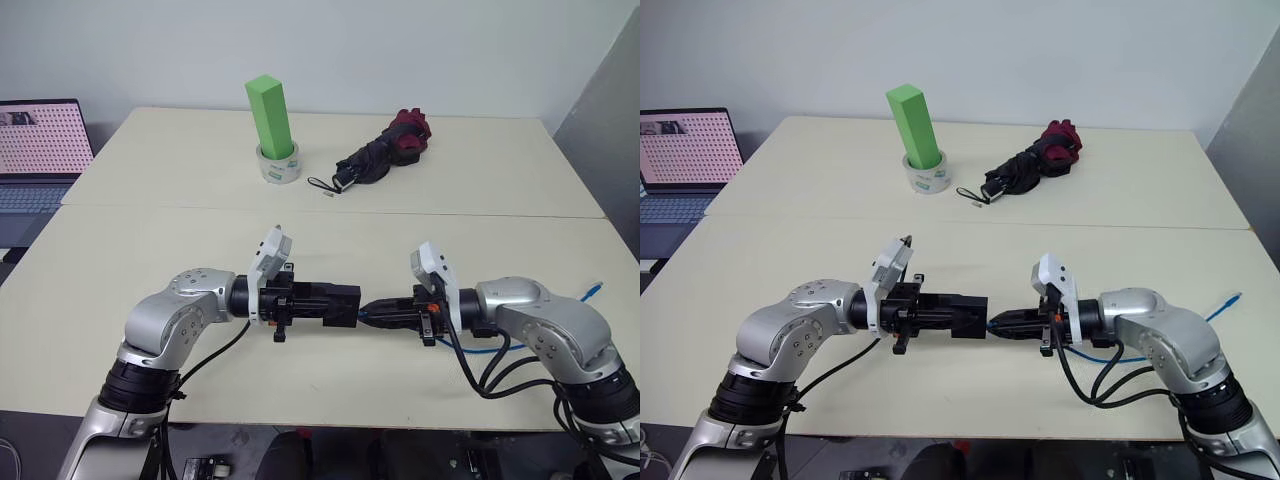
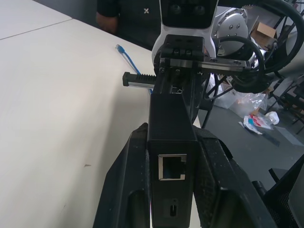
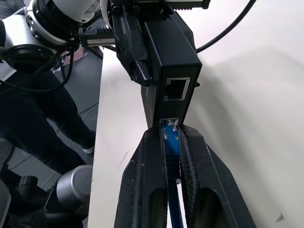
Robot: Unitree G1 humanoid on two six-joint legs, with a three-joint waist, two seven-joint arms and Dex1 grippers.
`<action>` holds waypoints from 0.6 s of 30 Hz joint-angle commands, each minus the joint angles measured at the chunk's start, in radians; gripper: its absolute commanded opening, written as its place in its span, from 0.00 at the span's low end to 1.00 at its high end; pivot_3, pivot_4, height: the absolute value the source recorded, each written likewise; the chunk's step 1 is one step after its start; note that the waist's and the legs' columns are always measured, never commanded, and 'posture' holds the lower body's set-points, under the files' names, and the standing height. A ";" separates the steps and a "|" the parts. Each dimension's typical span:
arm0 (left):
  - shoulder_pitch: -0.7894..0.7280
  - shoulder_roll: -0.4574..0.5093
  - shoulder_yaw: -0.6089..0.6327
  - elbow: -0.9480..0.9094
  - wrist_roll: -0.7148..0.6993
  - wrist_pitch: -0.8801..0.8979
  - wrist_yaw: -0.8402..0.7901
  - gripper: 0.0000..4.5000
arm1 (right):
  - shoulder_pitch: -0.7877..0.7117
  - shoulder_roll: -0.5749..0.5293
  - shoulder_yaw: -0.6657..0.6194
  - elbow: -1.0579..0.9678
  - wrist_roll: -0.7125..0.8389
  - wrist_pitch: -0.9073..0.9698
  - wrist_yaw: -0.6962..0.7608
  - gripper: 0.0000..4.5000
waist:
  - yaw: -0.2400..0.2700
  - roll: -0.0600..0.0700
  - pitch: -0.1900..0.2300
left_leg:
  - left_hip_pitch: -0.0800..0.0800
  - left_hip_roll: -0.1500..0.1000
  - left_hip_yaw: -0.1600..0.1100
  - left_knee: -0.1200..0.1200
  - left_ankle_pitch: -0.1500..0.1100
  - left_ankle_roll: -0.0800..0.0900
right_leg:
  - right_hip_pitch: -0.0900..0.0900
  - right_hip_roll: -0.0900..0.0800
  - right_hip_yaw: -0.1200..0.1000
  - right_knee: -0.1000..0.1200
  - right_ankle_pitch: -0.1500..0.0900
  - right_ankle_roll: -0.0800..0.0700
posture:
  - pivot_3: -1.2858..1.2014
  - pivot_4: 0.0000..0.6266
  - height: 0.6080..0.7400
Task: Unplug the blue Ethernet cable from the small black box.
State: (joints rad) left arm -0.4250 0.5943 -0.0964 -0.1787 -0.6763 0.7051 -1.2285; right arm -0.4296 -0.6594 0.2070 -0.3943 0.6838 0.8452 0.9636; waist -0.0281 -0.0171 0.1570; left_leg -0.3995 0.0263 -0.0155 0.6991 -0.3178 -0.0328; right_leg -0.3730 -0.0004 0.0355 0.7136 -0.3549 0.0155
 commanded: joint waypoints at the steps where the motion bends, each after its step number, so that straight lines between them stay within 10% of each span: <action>1: 0.000 0.026 0.000 -0.015 0.021 -0.038 -0.016 0.17 | -0.019 -0.047 -0.012 0.009 -0.031 -0.021 0.037 0.01 | 0.000 0.000 0.000 | 0.000 0.000 0.000 0.000 0.000 0.000 | 0.000 0.000 0.000 0.000 0.000 0.000 | 0.52 0.24 1.00; 18: -0.009 0.057 0.007 0.070 0.135 -0.159 0.007 0.17 | -0.067 -0.036 -0.042 0.189 -0.211 -0.207 -0.041 0.00 | 0.000 0.000 0.000 | 0.000 0.000 0.000 0.000 0.000 0.000 | 0.000 0.000 0.000 -0.001 0.000 0.000 | 0.52 0.24 1.00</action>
State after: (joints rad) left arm -0.4254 0.6520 -0.1178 -0.1108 -0.5579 0.5766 -1.2443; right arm -0.4601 -0.7148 0.2153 -0.2765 0.5320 0.7203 0.9781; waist -0.0285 -0.0171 0.1571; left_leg -0.3994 0.0263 -0.0151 0.6989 -0.3179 -0.0326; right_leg -0.3732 -0.0004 0.0360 0.7134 -0.3549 0.0156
